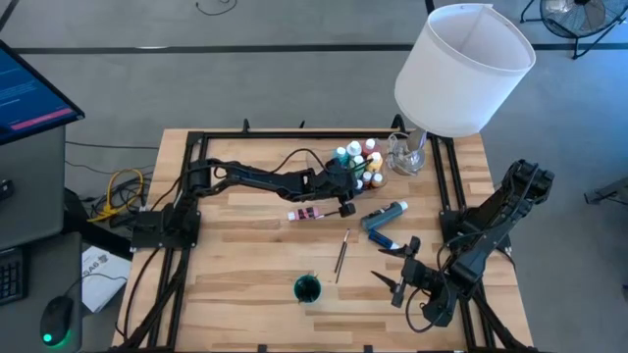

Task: Pick & Place Paint Supplies
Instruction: Put the small blue paint bottle into the transparent bin

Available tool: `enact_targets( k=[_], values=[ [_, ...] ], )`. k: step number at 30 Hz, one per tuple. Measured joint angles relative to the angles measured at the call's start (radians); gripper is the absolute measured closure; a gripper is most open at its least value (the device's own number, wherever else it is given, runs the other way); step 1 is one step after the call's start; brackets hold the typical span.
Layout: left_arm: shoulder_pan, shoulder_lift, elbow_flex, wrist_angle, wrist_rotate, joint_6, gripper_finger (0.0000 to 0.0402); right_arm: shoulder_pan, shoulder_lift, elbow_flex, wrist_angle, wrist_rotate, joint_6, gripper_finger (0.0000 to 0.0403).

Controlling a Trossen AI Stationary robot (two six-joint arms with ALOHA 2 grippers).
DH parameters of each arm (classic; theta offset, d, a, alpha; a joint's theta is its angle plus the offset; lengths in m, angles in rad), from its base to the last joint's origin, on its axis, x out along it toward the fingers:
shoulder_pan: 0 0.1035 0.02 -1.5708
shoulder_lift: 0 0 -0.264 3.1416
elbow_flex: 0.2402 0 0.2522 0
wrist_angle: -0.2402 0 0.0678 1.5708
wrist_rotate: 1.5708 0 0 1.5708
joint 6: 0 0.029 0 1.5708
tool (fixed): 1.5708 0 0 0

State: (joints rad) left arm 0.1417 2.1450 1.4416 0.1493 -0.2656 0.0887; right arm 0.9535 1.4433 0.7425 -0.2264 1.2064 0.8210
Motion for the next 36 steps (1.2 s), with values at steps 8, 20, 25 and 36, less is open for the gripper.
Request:
enact_targets(
  k=[8,20,25,36],
  values=[
    [0.002,-0.053,0.0,-0.043,-0.009,-0.015,0.0286,0.001,0.0,0.0,-0.001,0.0,0.001,0.0121],
    [-0.006,-0.138,0.001,-0.166,-0.027,-0.026,0.0141,0.001,0.0,0.0,-0.005,0.0,0.01,0.0121],
    [-0.005,-0.149,-0.004,-0.268,-0.027,-0.045,0.0178,0.001,0.0,0.0,-0.005,0.0,0.01,0.0121],
    [0.055,-0.151,-0.07,-0.183,0.085,-0.035,0.0389,0.0,0.0,0.0,-0.005,0.0,0.016,0.0121]
  ],
)
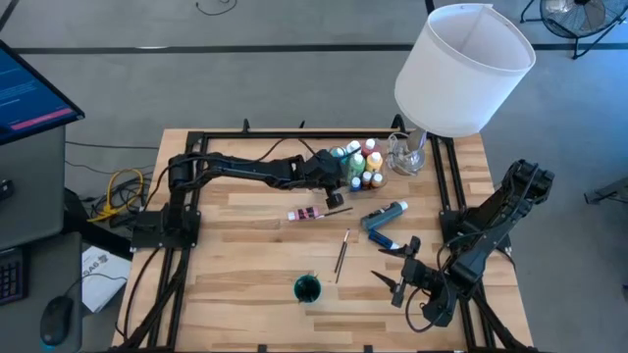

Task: Pick & Place Paint Supplies
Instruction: Put the small blue paint bottle into the transparent bin

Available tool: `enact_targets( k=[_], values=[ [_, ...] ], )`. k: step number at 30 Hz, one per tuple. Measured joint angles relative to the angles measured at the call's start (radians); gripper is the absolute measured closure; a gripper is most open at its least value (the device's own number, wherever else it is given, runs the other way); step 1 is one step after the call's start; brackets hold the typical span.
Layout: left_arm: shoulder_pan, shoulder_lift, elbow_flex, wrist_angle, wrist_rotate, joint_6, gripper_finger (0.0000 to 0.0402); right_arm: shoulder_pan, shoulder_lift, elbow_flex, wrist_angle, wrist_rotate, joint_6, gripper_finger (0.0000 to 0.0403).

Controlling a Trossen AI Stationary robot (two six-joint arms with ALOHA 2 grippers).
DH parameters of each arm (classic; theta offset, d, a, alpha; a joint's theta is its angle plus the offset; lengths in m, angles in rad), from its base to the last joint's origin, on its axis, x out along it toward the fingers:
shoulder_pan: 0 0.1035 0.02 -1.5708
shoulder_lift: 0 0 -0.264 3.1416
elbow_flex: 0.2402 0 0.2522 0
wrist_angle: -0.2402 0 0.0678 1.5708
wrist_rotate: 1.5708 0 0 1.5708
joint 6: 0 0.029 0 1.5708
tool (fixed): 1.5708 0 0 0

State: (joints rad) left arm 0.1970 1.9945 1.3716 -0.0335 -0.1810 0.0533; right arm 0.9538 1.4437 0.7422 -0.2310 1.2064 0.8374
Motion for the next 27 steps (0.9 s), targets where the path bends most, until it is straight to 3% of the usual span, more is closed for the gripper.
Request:
enact_targets(
  k=[27],
  values=[
    [0.008,0.061,-0.022,0.07,0.032,-0.029,0.0401,-0.017,0.0,0.0,0.001,0.004,0.002,0.0121]
  ],
)
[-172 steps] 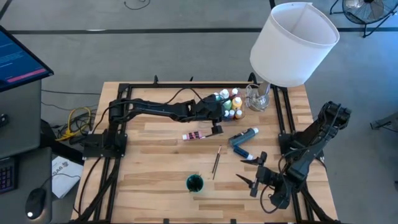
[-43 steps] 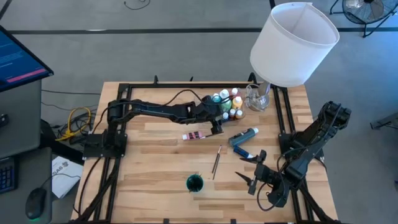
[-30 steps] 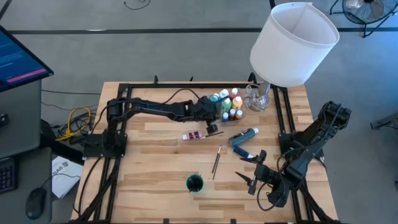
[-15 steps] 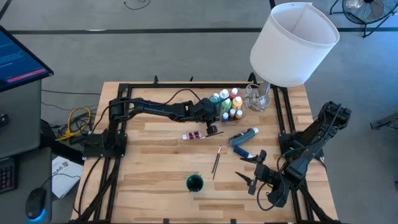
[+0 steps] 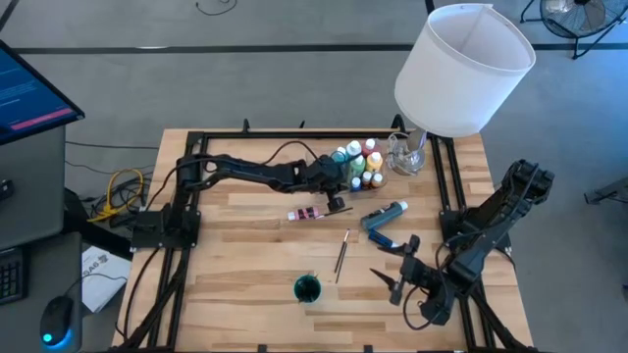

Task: Pick & Place Paint Supplies
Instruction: Put the small blue paint bottle into the transparent bin

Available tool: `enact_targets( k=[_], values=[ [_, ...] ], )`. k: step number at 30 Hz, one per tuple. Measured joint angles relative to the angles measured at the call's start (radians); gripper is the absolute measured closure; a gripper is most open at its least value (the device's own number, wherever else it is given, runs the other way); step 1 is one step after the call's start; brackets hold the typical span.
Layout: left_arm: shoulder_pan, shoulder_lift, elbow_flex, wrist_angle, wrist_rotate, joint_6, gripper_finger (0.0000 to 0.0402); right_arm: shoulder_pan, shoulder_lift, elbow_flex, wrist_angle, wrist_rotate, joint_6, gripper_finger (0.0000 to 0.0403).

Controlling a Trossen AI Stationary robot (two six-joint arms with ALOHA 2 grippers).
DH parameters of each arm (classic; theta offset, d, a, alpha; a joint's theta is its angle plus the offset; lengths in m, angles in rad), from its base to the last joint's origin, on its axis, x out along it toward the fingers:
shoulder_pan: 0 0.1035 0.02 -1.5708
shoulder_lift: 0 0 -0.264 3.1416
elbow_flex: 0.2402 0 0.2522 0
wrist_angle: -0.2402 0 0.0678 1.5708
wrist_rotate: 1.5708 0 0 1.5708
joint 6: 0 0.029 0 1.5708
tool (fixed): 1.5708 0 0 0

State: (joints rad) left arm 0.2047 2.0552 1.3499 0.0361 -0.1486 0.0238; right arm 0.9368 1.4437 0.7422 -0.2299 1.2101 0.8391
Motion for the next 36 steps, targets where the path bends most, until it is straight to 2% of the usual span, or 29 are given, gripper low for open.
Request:
enact_targets(
  k=[9,36],
  values=[
    [-0.001,0.074,0.032,0.063,0.008,-0.003,0.0401,-0.004,0.0,0.0,0.003,-0.003,0.0,0.0121],
    [0.006,0.063,0.027,0.045,0.042,-0.005,0.0401,-0.004,0.0,0.0,0.0,-0.004,0.0,0.0121]
  ],
)
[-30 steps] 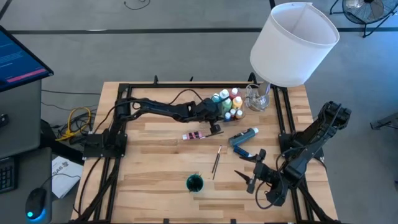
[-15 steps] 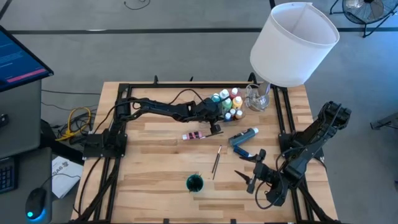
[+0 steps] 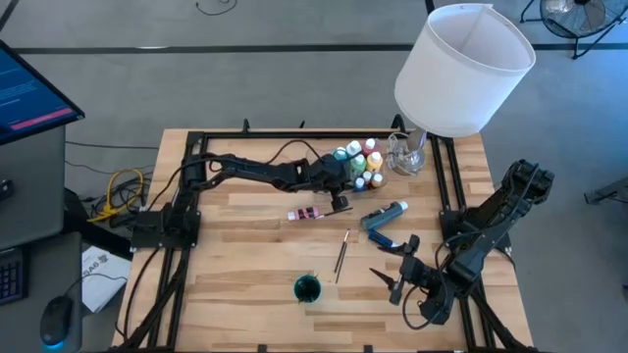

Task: Pick & Place Paint Supplies
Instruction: Put the small blue paint bottle into the transparent bin

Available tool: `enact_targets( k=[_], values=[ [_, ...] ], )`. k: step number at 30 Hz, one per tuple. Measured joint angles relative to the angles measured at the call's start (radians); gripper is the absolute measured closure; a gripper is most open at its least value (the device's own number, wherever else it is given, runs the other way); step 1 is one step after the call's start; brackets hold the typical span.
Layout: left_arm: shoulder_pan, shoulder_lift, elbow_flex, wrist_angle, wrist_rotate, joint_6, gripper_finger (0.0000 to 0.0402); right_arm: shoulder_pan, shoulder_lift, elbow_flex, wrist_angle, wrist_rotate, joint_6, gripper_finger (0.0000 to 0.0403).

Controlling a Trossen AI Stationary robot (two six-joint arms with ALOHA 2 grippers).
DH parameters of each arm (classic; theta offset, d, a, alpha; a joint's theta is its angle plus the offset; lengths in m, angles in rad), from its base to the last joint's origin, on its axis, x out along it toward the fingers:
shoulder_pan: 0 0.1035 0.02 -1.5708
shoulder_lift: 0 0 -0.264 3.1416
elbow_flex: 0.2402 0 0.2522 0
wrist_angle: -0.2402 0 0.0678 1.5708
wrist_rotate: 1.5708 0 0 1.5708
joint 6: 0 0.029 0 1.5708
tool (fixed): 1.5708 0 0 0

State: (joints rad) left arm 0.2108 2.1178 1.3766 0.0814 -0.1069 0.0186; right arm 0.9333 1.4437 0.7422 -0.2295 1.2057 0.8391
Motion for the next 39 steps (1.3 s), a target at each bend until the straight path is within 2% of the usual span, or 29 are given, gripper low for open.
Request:
enact_targets(
  k=[36,39],
  values=[
    [0.012,0.005,0.03,0.003,0.052,0.014,0.0401,0.0,0.0,0.0,0.0,0.0,0.0,0.0121],
    [0.019,0.005,0.031,0.004,0.084,0.019,0.0401,0.0,0.0,0.0,0.0,0.001,0.0,0.0121]
  ],
)
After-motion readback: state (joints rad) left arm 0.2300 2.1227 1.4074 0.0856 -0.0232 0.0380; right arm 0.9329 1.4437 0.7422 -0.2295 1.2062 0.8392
